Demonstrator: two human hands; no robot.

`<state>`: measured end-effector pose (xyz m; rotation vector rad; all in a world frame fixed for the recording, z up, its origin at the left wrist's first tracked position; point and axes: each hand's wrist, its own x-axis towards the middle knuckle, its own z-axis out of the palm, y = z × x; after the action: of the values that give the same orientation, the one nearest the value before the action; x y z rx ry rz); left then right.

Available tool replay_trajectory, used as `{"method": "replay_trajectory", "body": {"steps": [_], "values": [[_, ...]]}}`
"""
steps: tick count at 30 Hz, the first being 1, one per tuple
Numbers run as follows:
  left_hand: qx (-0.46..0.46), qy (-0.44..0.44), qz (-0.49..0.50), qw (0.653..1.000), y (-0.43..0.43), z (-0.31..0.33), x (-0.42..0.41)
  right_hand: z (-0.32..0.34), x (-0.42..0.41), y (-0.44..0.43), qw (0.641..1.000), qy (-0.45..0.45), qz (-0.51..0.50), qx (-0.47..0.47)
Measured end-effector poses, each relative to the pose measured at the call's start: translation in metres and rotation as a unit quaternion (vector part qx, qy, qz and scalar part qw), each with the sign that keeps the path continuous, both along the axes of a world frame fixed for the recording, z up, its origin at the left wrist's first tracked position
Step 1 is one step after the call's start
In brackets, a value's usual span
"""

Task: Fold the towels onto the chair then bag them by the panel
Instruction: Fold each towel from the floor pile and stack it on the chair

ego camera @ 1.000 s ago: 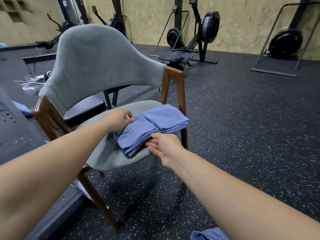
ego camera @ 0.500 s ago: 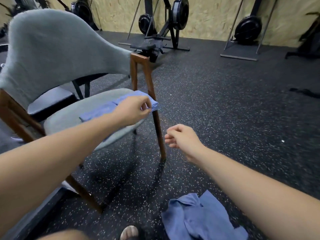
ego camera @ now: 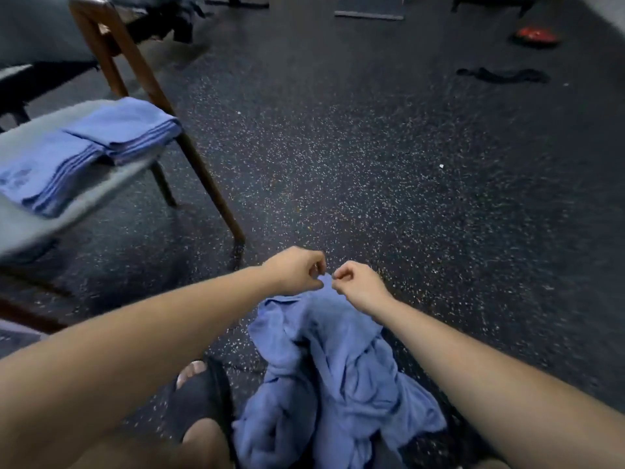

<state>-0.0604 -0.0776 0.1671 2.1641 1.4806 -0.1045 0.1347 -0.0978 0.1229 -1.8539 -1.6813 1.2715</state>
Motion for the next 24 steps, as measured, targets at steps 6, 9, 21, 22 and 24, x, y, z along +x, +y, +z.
{"method": "replay_trajectory", "body": {"steps": [6,9,21,22,24], "values": [[-0.081,0.026,-0.065,0.994,-0.063,-0.080,0.037,-0.052,0.036,-0.055,0.992,-0.102,0.071,-0.006],[-0.047,0.101,-0.157,0.981,-0.086,-0.107,0.029,-0.066,0.039,-0.084,0.983,-0.121,0.135,0.014],[0.007,-0.048,-0.004,0.999,-0.071,-0.071,0.026,-0.068,0.020,-0.111,0.993,-0.081,0.075,0.049],[0.009,-0.062,0.006,0.998,-0.065,-0.060,0.026,-0.063,0.021,-0.101,0.997,-0.048,0.041,0.037],[0.025,-0.086,0.016,0.996,-0.051,-0.034,0.024,-0.044,0.029,-0.079,0.999,-0.018,0.021,0.037]]}}
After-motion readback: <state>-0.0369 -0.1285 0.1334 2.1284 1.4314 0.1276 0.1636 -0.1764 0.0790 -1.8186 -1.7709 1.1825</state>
